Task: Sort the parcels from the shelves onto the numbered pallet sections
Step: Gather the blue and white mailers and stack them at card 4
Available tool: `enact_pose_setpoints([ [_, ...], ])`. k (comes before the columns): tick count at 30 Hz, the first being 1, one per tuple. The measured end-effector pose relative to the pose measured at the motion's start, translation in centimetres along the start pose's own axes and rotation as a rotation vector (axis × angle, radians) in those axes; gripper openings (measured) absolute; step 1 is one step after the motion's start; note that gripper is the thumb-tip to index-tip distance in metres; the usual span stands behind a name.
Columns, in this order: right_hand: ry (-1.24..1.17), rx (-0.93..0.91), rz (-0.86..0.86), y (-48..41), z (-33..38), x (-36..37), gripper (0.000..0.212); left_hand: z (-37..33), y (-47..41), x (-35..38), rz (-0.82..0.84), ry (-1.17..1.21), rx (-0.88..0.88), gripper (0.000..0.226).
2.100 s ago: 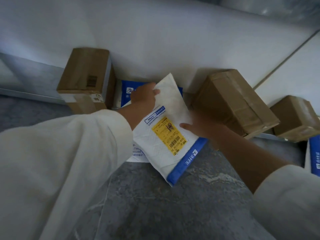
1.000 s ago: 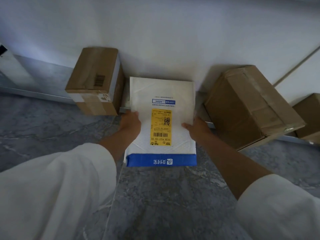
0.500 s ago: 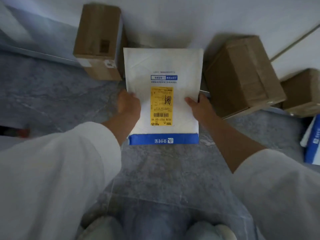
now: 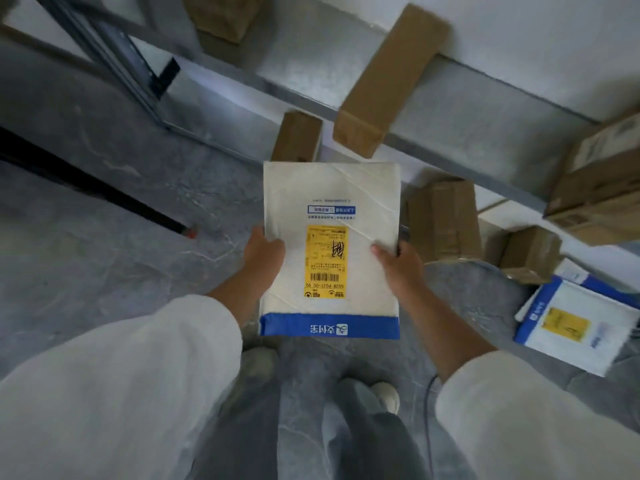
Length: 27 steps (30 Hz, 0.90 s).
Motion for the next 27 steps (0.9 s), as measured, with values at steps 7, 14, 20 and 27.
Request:
enact_pose_setpoints([
  [7,-0.035,0.043,0.166,12.1,10.3,-1.9,0.049,1.8,13.3,-11.4,-0.022,0.081,-0.115,0.042],
  [14,0.023,-0.071,0.153,19.5,20.9,-8.4,0.045,-1.5,25.5,-19.0,0.043,0.199,0.021,0.026],
  [20,-0.041,-0.162,0.185,24.1,27.0,-11.6,0.045,-5.5,33.9,-24.6,-0.088,0.230,0.221,0.008],
  [27,-0.009,-0.369,0.191,24.4,36.4,-13.6,0.044,-6.6,39.3,-27.9,-0.193,0.321,0.240,0.030],
])
Point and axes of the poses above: each hand's wrist, its own y-axis away from the middle knuckle, its own x-axis out of the palm, z = x × y, the point moved 10 cm from there along -y, towards the middle knuckle, and after that the axes turned 12 degrees about -x, right-handed, at the moved point
